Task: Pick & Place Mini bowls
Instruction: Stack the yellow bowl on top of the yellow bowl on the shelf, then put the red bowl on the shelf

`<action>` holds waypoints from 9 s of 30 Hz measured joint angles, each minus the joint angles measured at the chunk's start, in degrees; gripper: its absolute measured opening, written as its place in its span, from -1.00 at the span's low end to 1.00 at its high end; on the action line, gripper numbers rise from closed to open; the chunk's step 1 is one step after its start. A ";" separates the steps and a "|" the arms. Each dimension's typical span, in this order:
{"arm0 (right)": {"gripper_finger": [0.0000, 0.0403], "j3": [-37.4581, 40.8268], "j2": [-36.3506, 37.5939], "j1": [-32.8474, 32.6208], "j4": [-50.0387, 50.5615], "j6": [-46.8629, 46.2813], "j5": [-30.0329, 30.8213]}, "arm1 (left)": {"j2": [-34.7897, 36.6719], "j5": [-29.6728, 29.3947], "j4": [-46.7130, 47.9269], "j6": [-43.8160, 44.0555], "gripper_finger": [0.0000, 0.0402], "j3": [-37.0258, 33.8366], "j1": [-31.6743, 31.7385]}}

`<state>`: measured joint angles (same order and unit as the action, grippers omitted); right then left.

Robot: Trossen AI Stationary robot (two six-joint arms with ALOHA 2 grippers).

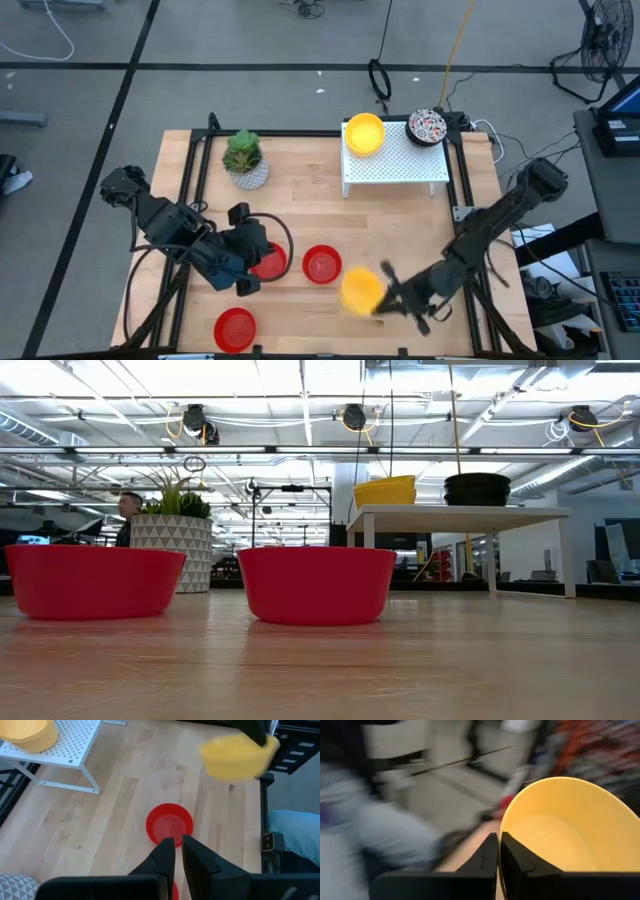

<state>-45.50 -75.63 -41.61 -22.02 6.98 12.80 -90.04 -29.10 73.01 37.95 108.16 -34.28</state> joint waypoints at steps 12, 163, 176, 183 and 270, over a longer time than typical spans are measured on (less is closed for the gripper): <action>-1.00 0.00 14.22 22.66 3.24 9.12 14.23 | 0.00 -4.11 0.04 -0.31 -0.81 0.00 0.12; -0.36 11.99 14.36 37.86 2.75 0.04 -24.30 | 1.27 21.75 -54.24 -7.50 -0.93 -50.24 9.30; -0.35 4.84 -0.93 24.44 -3.41 10.26 -14.46 | 0.05 31.49 -59.95 -13.98 -0.97 -46.26 13.54; -0.35 -2.54 -10.00 24.50 -3.41 11.83 -14.81 | -0.90 33.32 -63.11 -16.60 -0.95 -46.33 13.20; -0.93 -8.31 11.88 50.71 55.78 -12.35 9.92 | 3.63 26.09 -70.06 -11.73 0.06 -46.23 13.97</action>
<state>-53.80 -63.75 9.10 33.76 -5.37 22.72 -86.41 -3.02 2.94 26.22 61.93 -20.32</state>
